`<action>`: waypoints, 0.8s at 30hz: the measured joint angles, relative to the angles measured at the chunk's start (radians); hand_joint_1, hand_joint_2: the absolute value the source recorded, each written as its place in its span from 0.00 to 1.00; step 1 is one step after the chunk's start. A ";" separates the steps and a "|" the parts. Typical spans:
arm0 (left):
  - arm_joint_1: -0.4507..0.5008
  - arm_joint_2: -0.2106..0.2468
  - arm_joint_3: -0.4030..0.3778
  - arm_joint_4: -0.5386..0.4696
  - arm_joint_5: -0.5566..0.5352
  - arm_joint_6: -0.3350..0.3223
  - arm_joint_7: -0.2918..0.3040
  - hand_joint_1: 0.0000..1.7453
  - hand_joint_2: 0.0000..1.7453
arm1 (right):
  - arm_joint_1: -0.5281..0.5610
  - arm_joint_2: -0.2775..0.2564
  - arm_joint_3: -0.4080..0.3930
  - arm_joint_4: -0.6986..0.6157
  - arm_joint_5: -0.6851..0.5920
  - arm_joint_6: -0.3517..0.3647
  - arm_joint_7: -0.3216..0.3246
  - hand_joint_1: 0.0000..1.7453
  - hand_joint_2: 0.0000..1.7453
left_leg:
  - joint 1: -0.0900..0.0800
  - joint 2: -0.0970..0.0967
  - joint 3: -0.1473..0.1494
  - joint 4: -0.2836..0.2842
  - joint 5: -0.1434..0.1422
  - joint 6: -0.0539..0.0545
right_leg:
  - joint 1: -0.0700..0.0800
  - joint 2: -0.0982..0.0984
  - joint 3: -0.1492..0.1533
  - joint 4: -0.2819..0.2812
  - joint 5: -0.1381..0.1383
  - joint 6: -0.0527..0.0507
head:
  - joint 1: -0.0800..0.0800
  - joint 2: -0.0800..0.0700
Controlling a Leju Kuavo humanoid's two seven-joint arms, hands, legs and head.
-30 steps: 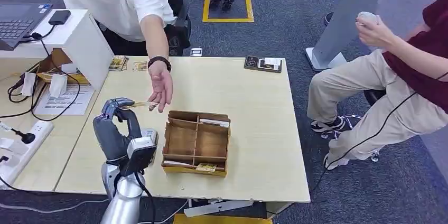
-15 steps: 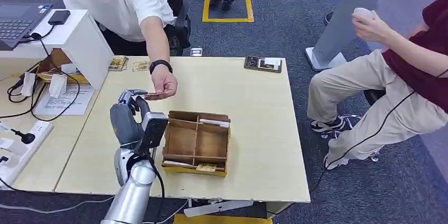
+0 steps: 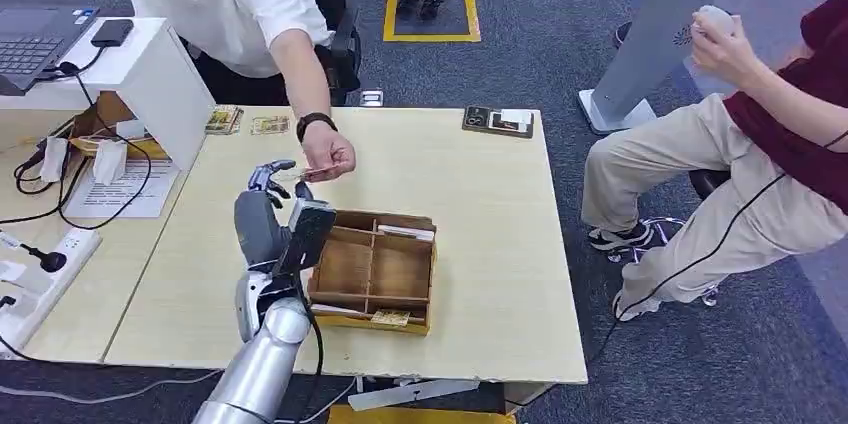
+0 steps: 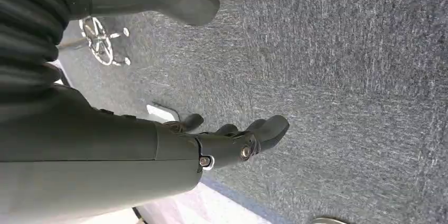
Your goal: Pass the card to the sensor for recognition and then transmit it.
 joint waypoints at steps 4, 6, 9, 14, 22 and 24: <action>0.000 0.002 -0.011 0.000 0.052 0.000 -0.037 0.00 1.00 | 0.000 0.000 0.002 0.000 -0.004 0.000 0.000 0.00 1.00 | 0.000 0.000 0.000 0.000 0.000 0.000 | 0.000 0.000 0.000 0.000 0.000 0.000 | 0.000 0.000; 0.007 0.003 -0.011 -0.013 0.109 0.000 -0.110 0.00 1.00 | 0.000 0.000 0.002 0.000 -0.007 -0.002 0.000 0.00 1.00 | 0.000 0.000 0.000 0.000 0.000 0.000 | 0.000 0.000 0.000 0.000 0.000 0.000 | 0.000 0.000; 0.023 0.003 -0.011 -0.046 0.176 0.000 -0.206 0.00 1.00 | 0.001 0.000 0.003 0.000 -0.008 -0.003 -0.002 0.00 1.00 | 0.000 0.000 0.000 0.000 0.000 0.000 | 0.000 0.000 0.000 0.000 0.000 0.000 | 0.000 0.000; 0.068 0.003 -0.011 -0.140 0.269 0.000 -0.297 0.00 1.00 | 0.002 0.000 0.003 0.000 -0.019 -0.008 -0.015 0.00 1.00 | 0.000 0.000 0.000 0.000 0.000 0.000 | 0.000 0.000 0.000 0.000 0.000 0.000 | 0.000 0.000; 0.163 0.013 -0.021 -0.309 0.402 0.000 -0.369 0.00 1.00 | 0.008 0.000 0.003 0.000 -0.029 -0.021 -0.017 0.00 1.00 | 0.000 0.000 0.000 0.000 0.000 0.000 | 0.000 0.000 0.000 0.000 0.000 0.000 | 0.000 0.000; 0.173 0.016 -0.029 -0.333 0.420 0.000 -0.373 0.00 1.00 | 0.008 0.000 0.003 0.000 -0.031 -0.023 -0.017 0.00 1.00 | 0.000 0.000 0.000 0.000 0.000 0.000 | 0.000 0.000 0.000 0.000 0.000 0.000 | 0.000 0.000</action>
